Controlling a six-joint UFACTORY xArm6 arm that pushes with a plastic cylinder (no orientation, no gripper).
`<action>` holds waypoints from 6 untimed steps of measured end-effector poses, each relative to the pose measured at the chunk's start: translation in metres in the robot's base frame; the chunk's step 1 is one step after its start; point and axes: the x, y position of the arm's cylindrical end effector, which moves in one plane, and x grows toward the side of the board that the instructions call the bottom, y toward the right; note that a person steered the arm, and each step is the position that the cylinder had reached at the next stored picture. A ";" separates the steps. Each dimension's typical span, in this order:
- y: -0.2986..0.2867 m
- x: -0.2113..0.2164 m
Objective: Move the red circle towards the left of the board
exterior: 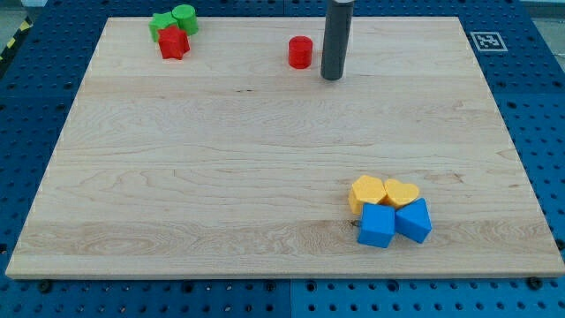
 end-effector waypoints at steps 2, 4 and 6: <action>-0.138 -0.035; -0.114 -0.021; -0.047 -0.067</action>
